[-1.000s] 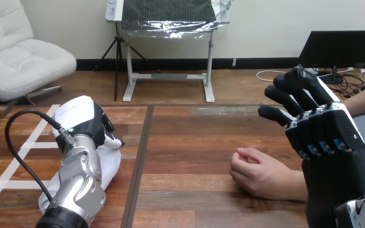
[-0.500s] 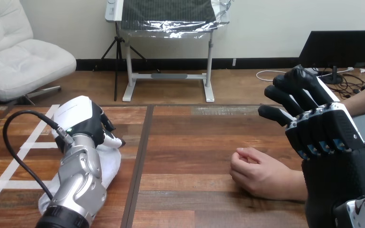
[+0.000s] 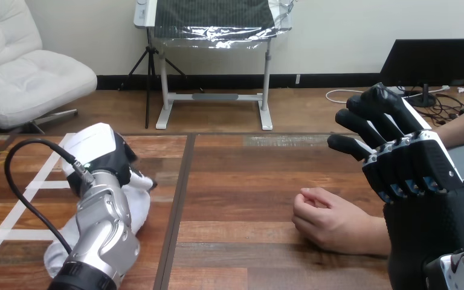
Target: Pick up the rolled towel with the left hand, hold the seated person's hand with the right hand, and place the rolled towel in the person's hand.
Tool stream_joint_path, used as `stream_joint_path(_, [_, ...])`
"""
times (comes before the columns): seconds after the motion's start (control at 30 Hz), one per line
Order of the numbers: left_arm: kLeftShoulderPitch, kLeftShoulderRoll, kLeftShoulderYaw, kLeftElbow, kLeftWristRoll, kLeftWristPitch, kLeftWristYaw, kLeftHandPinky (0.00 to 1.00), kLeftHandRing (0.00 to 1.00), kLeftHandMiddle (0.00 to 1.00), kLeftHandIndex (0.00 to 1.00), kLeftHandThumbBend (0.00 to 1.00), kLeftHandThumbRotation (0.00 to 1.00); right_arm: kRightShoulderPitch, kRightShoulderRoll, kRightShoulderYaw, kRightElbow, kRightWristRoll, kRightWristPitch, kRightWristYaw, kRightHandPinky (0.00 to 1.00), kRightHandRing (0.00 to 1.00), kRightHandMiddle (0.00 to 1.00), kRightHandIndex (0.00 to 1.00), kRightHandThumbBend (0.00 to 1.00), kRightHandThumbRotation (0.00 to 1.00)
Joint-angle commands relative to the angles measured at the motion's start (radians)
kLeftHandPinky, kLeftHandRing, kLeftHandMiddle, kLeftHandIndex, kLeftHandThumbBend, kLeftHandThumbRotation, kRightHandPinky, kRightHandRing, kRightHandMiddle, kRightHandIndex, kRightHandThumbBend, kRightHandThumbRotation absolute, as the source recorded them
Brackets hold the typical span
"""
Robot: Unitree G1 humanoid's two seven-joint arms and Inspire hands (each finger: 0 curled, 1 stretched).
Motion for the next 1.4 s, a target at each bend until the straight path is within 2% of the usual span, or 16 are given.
stream_joint_path(0.0, [-0.029,0.010,-0.011,-0.083,0.031,0.004,-0.004,0.37,0.56,0.65,0.72,0.82,0.33,-0.036,0.008,-0.009,-0.039,-0.010,0.002,-0.008,0.79,0.85,0.86,0.86,0.90,1.00])
stream_joint_path(0.33, [-0.009,0.015,-0.005,-0.135,0.034,-0.002,0.008,0.42,0.61,0.69,0.75,0.81,0.37,-0.039,0.009,-0.009,-0.033,-0.018,-0.006,-0.009,0.79,0.85,0.86,0.86,0.89,1.00])
stream_joint_path(1.37, [0.033,0.023,0.007,-0.262,0.065,0.019,-0.022,0.43,0.58,0.67,0.75,0.81,0.37,-0.032,0.015,-0.004,-0.034,-0.038,-0.010,-0.019,0.77,0.85,0.85,0.86,0.90,1.00])
